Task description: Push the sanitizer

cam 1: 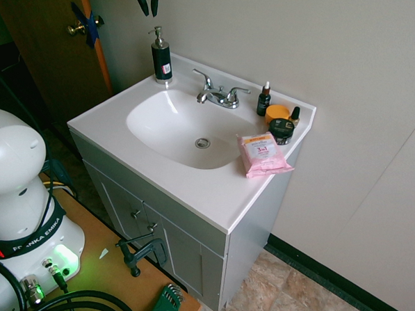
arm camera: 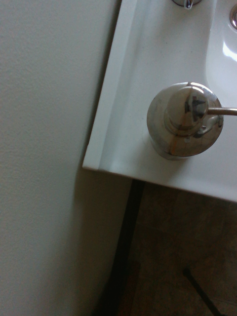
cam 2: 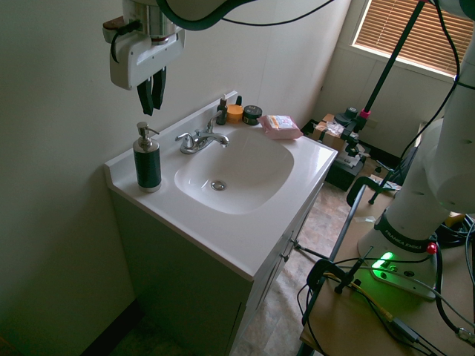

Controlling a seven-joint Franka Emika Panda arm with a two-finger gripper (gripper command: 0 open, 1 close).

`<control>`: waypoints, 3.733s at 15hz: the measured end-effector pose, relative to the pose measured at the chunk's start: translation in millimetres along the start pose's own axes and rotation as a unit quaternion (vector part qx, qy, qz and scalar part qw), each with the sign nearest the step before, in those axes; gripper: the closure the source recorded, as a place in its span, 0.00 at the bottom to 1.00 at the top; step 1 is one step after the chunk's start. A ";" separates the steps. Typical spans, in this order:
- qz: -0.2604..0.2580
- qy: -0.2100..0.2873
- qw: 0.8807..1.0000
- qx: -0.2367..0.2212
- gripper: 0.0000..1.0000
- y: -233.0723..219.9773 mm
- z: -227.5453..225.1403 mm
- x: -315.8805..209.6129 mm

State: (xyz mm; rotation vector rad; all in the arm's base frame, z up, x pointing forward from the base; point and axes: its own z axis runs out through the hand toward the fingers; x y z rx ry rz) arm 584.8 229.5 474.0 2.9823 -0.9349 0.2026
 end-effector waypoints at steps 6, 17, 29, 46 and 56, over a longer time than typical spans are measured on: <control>0.003 -0.006 1.000 -0.006 1.00 -12.1 17.4 13.3; 0.001 -0.010 1.000 -0.020 1.00 -20.2 38.3 14.5; -0.002 -0.009 1.000 -0.016 1.00 -20.7 49.6 10.3; 0.083 -0.025 0.996 0.015 0.00 180.5 29.6 30.7; 0.095 -0.043 0.995 0.003 0.00 299.3 71.6 -34.4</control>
